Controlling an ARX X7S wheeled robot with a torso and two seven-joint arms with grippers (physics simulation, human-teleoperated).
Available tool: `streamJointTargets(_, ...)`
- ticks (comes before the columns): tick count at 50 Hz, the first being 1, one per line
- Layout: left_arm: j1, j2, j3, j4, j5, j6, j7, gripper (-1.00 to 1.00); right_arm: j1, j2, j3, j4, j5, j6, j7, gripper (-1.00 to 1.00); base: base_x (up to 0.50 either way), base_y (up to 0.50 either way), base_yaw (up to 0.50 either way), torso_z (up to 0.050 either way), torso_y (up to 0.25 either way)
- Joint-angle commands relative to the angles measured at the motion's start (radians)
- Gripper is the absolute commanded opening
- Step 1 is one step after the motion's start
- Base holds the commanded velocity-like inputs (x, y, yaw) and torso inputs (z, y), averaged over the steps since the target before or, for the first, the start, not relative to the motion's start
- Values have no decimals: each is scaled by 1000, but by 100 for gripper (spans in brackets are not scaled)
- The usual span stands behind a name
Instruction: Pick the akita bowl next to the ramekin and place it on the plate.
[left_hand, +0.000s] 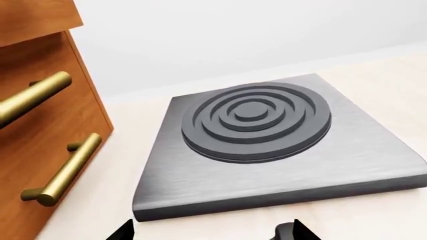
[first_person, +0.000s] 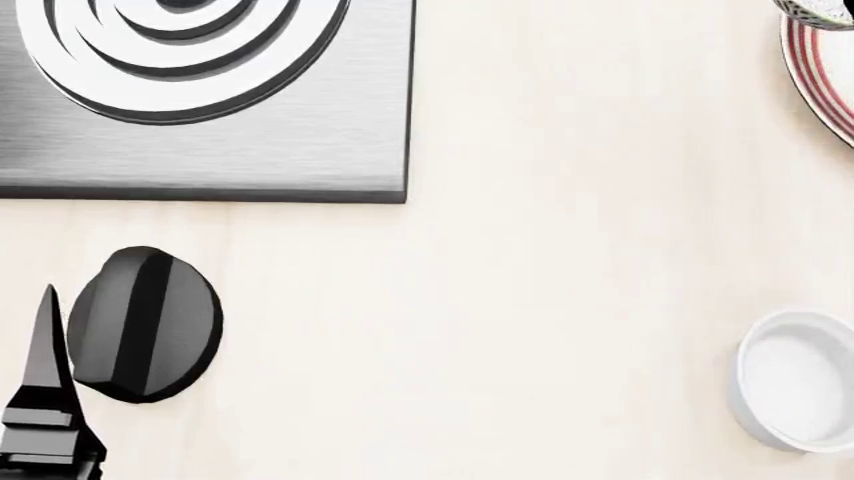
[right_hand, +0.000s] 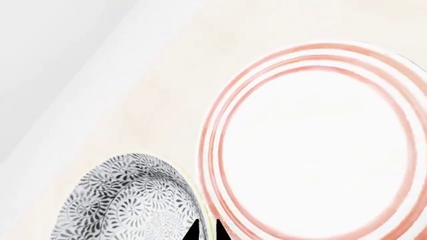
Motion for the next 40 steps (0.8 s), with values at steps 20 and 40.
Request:
streamJointTargets(20, 7, -11, -8, -3, -4, 10, -3, 100, 42, 23, 6, 51, -28, -2, 10, -100, 0, 0, 0, 1, 1)
streamJointTargets(40, 19, -19, -17, -12, -9, 27, -2, 100, 116, 12, -28, 186, -71, 18, -5, -100, 0, 0, 0, 0, 1)
